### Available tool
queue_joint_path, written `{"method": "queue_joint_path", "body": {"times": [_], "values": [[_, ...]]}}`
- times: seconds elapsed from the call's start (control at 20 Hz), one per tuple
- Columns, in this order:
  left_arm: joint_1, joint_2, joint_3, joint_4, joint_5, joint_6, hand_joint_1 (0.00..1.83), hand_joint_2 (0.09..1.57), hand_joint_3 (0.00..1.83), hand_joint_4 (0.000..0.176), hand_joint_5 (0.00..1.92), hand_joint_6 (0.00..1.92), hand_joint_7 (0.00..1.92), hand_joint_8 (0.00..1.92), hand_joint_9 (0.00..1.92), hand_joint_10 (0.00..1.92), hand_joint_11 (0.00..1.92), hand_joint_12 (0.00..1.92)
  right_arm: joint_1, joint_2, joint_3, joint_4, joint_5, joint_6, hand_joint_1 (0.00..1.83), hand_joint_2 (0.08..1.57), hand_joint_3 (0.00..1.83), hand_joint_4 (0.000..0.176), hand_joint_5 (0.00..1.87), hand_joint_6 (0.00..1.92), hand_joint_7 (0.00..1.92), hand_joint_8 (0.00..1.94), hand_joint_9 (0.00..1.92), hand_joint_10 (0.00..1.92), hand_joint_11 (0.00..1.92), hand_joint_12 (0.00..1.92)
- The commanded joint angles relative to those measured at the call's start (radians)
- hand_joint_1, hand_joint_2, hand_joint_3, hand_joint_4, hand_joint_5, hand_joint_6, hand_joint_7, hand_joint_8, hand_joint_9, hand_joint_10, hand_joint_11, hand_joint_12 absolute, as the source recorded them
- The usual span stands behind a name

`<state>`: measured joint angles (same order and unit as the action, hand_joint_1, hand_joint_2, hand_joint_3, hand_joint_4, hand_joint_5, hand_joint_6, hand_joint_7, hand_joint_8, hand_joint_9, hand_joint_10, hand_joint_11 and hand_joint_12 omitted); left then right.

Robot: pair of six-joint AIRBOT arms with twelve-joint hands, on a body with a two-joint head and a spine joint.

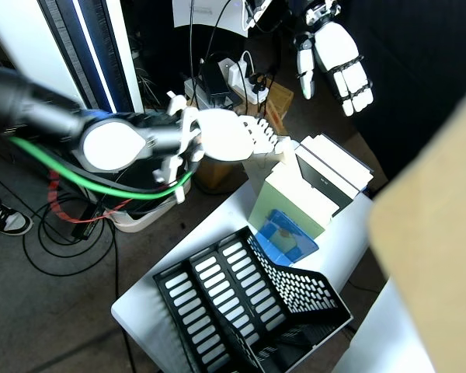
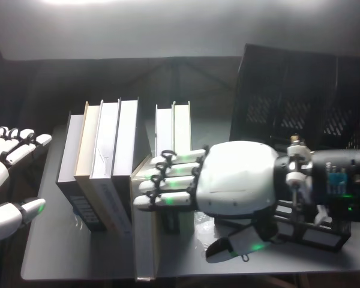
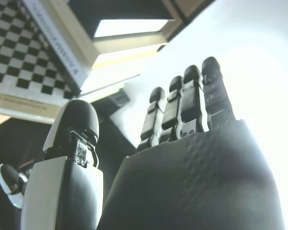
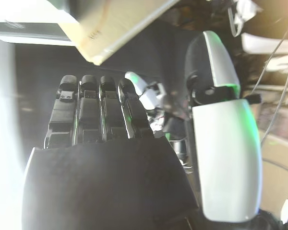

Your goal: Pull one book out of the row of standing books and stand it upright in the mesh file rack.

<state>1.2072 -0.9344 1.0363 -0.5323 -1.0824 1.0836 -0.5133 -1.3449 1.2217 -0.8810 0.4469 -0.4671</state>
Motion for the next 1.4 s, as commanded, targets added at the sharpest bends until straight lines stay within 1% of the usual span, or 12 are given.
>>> {"method": "queue_joint_path", "body": {"times": [0.0, 0.6, 0.7, 0.75, 0.85, 0.9, 1.0, 1.05, 1.15, 1.25, 1.3, 1.35], "values": [[0.004, 0.001, 0.011, -0.017, -0.109, 0.003, 0.36, 1.39, 0.01, 0.071, 0.03, 0.0, 0.0, 0.0, 0.0, 0.0, 0.0, 0.0, 0.017, -0.007, 0.01, 0.018, 0.069, -0.003, 0.73, 1.11, 0.0, 0.002, 0.0, 0.0, 0.0, 0.0, 0.0, 0.0, 0.0, 0.0], [0.036, -0.006, 0.015, -0.078, -0.144, 0.001, 0.55, 1.44, 0.0, 0.083, 0.05, 0.0, 0.0, 0.0, 0.0, 0.0, 0.0, 0.0, 0.059, -0.179, 0.061, -0.028, -0.081, -0.202, 0.8, 1.02, 0.0, 0.0, 0.0, 0.0, 0.0, 0.0, 0.0, 0.0, 0.0, 0.0], [0.06, -0.006, 0.012, -0.1, -0.171, -0.017, 0.57, 1.47, 0.01, 0.077, 0.03, 0.0, 0.0, 0.0, 0.0, 0.0, 0.0, 0.0, 0.059, -0.213, 0.077, -0.063, -0.118, -0.206, 0.71, 1.23, 0.02, 0.0, 0.03, 0.01, 0.0, 0.0, 0.0, 0.0, 0.0, 0.0], [0.074, -0.006, 0.01, -0.111, -0.185, -0.029, 0.64, 1.47, 0.0, 0.067, 0.04, 0.01, 0.0, 0.0, 0.0, 0.0, 0.0, 0.0, 0.059, -0.232, 0.088, -0.085, -0.138, -0.206, 0.75, 1.18, 0.0, 0.008, 0.1, 0.01, 0.06, 0.0, 0.01, 0.0, 0.0, 0.0], [0.093, -0.004, 0.006, -0.125, -0.204, -0.04, 0.7, 1.47, 0.0, 0.069, 0.06, 0.01, 0.0, 0.0, 0.0, 0.0, 0.0, 0.0, 0.059, -0.269, 0.106, -0.133, -0.177, -0.206, 0.97, 0.96, 0.0, 0.0, 0.42, 0.02, 0.41, 0.03, 0.38, 0.03, 0.0, 0.72], [0.098, -0.002, 0.003, -0.132, -0.211, -0.04, 0.72, 1.48, 0.01, 0.061, 0.06, 0.01, 0.0, 0.0, 0.0, 0.0, 0.0, 0.0, 0.059, -0.284, 0.115, -0.153, -0.192, -0.206, 1.21, 0.96, 0.0, 0.0, 0.49, 0.02, 0.47, 0.01, 0.39, 0.02, 0.0, 0.14], [0.102, -0.002, 0.002, -0.139, -0.221, -0.045, 0.75, 1.47, 0.0, 0.062, 0.07, 0.01, 0.0, 0.0, 0.0, 0.0, 0.0, 0.0, 0.059, -0.314, 0.137, -0.176, -0.217, -0.206, 1.19, 1.12, 0.0, 0.0, 0.6, 0.01, 0.49, 0.01, 0.38, 0.01, 0.0, 0.07], [0.104, -0.002, 0.001, -0.14, -0.224, -0.045, 0.75, 1.47, 0.0, 0.074, 0.06, 0.0, 0.0, 0.0, 0.0, 0.0, 0.0, 0.0, 0.059, -0.325, 0.146, -0.187, -0.231, -0.206, 1.23, 1.15, 0.0, 0.0, 0.67, 0.02, 0.48, 0.0, 0.33, 0.0, 0.0, 0.42], [0.106, -0.003, 0.001, -0.142, -0.227, -0.047, 0.72, 1.48, 0.0, 0.092, 0.04, 0.0, 0.0, 0.0, 0.0, 0.0, 0.0, 0.0, 0.059, -0.345, 0.158, -0.222, -0.26, -0.206, 0.78, 1.38, 0.03, 0.0, 0.6, 0.0, 0.4, 0.0, 0.26, 0.0, 0.0, 0.13], [0.108, -0.006, 0.001, -0.143, -0.227, -0.047, 0.71, 1.47, 0.0, 0.087, 0.04, 0.0, 0.0, 0.0, 0.0, 0.0, 0.0, 0.0, 0.056, -0.362, 0.178, -0.236, -0.276, -0.206, 0.33, 1.52, 0.02, 0.0, 0.37, 0.0, 0.13, 0.0, 0.04, 0.01, 0.0, 0.61], [0.11, -0.008, 0.001, -0.143, -0.227, -0.048, 0.72, 1.46, 0.0, 0.086, 0.04, 0.0, 0.0, 0.0, 0.0, 0.0, 0.0, 0.0, 0.053, -0.372, 0.188, -0.235, -0.279, -0.206, 0.44, 1.48, 0.0, 0.0, 0.13, 0.0, 0.02, 0.0, 0.01, 0.0, 0.0, 0.31], [0.111, -0.009, 0.002, -0.143, -0.228, -0.049, 0.72, 1.46, 0.0, 0.08, 0.04, 0.0, 0.0, 0.0, 0.0, 0.0, 0.0, 0.0, 0.052, -0.38, 0.195, -0.236, -0.284, -0.206, 0.09, 1.29, 0.0, 0.0, 0.03, 0.0, 0.0, 0.0, 0.02, 0.0, 0.0, 0.64]]}}
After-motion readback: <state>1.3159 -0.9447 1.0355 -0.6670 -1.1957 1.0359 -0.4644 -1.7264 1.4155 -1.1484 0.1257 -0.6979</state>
